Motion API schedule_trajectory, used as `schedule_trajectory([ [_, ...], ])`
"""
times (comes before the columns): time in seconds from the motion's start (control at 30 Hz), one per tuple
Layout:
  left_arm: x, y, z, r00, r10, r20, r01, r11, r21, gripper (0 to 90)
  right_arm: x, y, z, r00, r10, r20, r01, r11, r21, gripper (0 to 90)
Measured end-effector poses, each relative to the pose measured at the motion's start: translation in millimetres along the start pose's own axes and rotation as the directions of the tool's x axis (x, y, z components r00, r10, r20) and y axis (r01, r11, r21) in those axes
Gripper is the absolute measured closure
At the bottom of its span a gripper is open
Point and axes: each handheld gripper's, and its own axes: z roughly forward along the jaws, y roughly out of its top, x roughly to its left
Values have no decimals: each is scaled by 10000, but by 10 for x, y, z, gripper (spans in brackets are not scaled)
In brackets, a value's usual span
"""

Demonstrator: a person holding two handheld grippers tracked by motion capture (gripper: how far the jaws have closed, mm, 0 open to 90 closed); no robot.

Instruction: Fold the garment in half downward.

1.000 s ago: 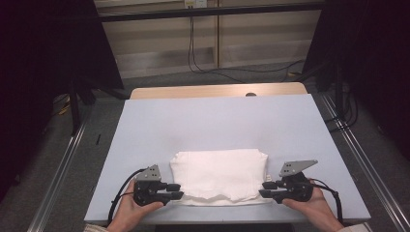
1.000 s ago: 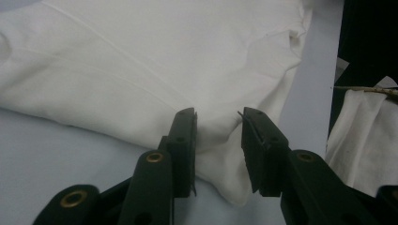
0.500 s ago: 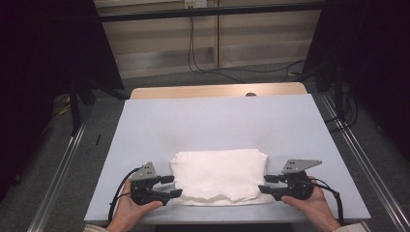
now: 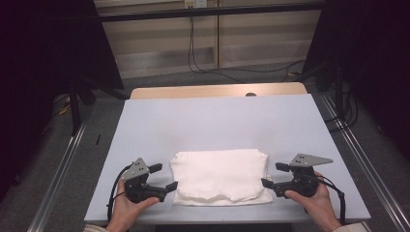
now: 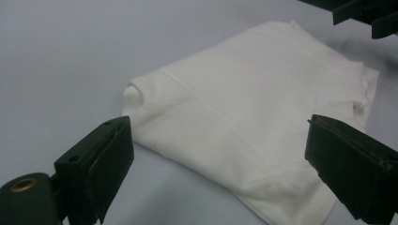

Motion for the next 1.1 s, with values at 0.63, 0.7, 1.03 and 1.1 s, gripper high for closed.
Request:
schedule_trajectory([
  [0.63, 63, -8, -295, 9841, -196, -1764, -154, 9807, -1948, 31, -107, -14, -250, 9677, 598, 2450, 0, 9714, -2373, 70],
  [0.7, 72, -16, -336, 9798, -381, -1965, -62, 9755, -2201, 31, -116, -28, -268, 9621, 672, 2642, 2, 9690, -2471, 69],
  [1.03, 89, -75, -462, 9577, -900, -2733, 103, 9599, -2800, 36, -166, -134, -433, 9304, 1082, 3503, 82, 9491, -3150, 69],
  [1.1, 88, -78, -486, 9547, -1016, -2796, 138, 9541, -2993, 36, -163, -163, -470, 9250, 1097, 3638, 139, 9470, -3209, 69],
])
